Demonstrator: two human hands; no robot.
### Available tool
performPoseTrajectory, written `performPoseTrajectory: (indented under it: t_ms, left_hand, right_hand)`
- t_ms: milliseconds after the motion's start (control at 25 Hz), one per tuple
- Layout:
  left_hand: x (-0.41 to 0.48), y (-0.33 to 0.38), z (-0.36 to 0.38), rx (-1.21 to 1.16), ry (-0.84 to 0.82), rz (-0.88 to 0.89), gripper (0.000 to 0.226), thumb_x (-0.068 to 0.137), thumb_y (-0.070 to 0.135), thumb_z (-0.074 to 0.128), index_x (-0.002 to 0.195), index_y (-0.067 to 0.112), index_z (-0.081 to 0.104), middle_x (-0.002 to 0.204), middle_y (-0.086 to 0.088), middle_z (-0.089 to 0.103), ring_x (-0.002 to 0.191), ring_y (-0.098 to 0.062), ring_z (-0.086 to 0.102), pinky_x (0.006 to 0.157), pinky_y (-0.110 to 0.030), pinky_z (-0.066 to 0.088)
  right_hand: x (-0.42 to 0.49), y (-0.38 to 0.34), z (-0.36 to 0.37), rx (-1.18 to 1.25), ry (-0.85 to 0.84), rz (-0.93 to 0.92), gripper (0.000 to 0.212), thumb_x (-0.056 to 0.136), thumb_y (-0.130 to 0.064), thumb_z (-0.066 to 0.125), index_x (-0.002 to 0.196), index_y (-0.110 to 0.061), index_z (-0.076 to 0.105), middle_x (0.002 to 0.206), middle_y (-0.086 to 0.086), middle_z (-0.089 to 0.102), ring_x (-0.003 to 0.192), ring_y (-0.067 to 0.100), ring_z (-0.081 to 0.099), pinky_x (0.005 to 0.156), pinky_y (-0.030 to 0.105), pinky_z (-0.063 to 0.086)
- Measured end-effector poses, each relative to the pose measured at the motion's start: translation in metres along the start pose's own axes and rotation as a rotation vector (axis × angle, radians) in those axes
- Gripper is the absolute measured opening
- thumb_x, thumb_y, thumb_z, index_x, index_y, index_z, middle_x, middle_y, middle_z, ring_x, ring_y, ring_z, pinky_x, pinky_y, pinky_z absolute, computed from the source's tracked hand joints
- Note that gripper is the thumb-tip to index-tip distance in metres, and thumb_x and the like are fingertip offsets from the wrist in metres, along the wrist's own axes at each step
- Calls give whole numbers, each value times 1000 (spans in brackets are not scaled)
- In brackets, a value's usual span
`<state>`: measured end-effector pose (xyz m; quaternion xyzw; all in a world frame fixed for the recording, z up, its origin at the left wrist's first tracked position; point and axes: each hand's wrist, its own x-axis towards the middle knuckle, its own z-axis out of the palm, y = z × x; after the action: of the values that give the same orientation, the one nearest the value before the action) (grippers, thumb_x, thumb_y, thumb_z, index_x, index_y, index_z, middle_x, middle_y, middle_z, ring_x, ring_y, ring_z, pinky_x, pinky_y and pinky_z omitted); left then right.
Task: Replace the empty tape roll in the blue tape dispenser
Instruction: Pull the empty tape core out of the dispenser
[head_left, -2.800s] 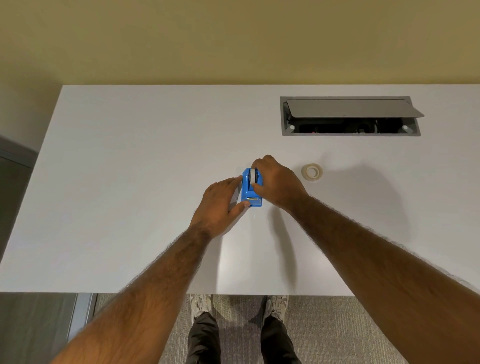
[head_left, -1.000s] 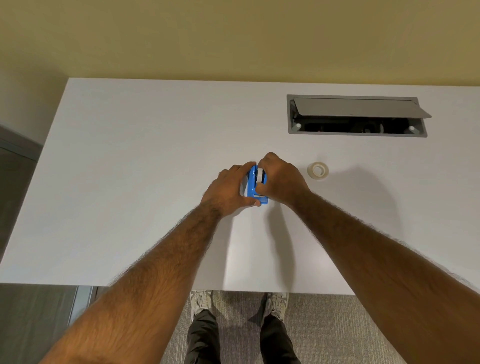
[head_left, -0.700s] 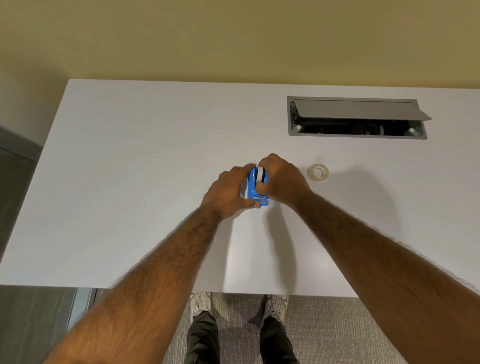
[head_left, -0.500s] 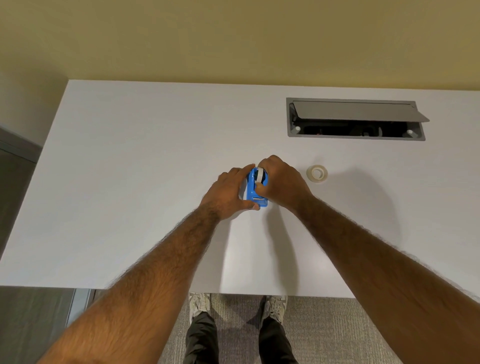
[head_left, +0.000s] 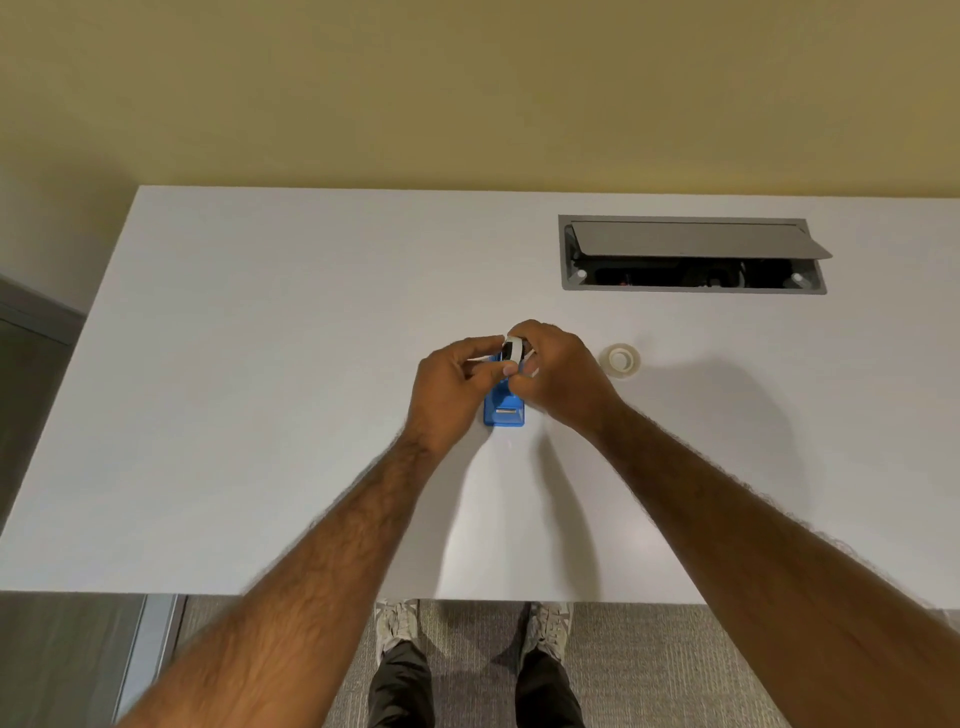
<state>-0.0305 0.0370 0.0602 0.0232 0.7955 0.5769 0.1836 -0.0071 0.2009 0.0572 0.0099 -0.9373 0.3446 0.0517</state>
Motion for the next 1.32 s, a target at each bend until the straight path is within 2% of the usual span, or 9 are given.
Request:
performPoseTrajectory:
  t_ms: [200, 320, 400, 520, 680, 840, 1000, 1160, 1320]
  left_hand:
    - [1, 5, 14, -73, 128, -16, 22, 86, 15, 79, 107, 17, 74, 105, 6, 76, 100, -12, 73, 74, -7, 51]
    - [1, 7, 11, -136, 130, -37, 24, 85, 14, 80, 108, 15, 72, 103, 5, 75, 100, -12, 73, 74, -13, 56]
    - [1, 7, 9, -148, 121, -30, 25, 85, 14, 80, 108, 13, 71, 103, 4, 75, 96, -12, 74, 72, -15, 57]
    - [2, 9, 7, -147, 113, -29, 24, 85, 14, 81, 107, 12, 71, 102, 3, 76, 92, -13, 76, 73, -16, 57]
    - [3, 10, 4, -124, 88, -36, 20, 85, 14, 81, 102, 16, 72, 95, 10, 76, 85, -4, 76, 73, -16, 57]
    - [3, 14, 3, -135, 67, -15, 22, 85, 12, 80, 105, 13, 72, 96, 11, 76, 83, 1, 75, 73, -15, 57]
    - [4, 15, 4, -174, 48, -36, 24, 83, 16, 83, 105, 14, 72, 102, 4, 78, 92, -8, 76, 75, -18, 58]
    - [5, 14, 5, -213, 68, -68, 20, 82, 15, 84, 99, 12, 74, 88, 3, 77, 79, -4, 74, 70, -16, 56]
    - [9, 11, 3, -233, 57, -67, 22, 82, 17, 84, 101, 10, 75, 96, -5, 80, 91, -19, 77, 81, -30, 61]
  right_hand:
    - [-1, -4, 1, 126, 52, 21, 40, 78, 1, 67, 117, 4, 62, 104, 20, 69, 90, 28, 65, 84, 31, 53]
    - [1, -8, -6, 411, -16, 292, 38, 86, -2, 59, 124, -4, 60, 111, 11, 69, 99, 21, 65, 92, 30, 54]
    - [0, -10, -10, 632, -19, 439, 30, 87, -4, 60, 116, -6, 66, 109, 11, 72, 96, 25, 70, 88, 36, 58]
    - [-3, -14, -10, 792, 23, 507, 24, 86, -6, 66, 110, -6, 70, 101, 13, 74, 88, 25, 73, 78, 33, 60]
    - [-2, -15, -11, 789, 2, 502, 19, 86, -8, 70, 105, -5, 70, 98, 13, 74, 86, 26, 73, 75, 29, 61]
    - [1, -11, -14, 830, 2, 529, 18, 86, -12, 69, 104, -7, 71, 98, 14, 74, 88, 29, 72, 82, 37, 60]
    - [-1, -11, -16, 876, 20, 579, 22, 90, -19, 66, 107, -6, 69, 100, 14, 73, 90, 28, 72, 86, 43, 59]
    - [-1, -15, -16, 888, 6, 576, 22, 88, -16, 68, 108, -7, 69, 100, 12, 74, 92, 26, 72, 86, 40, 59]
    - [1, -18, -20, 889, 16, 542, 23, 89, -13, 67, 110, -5, 69, 102, 11, 73, 93, 26, 72, 84, 34, 60]
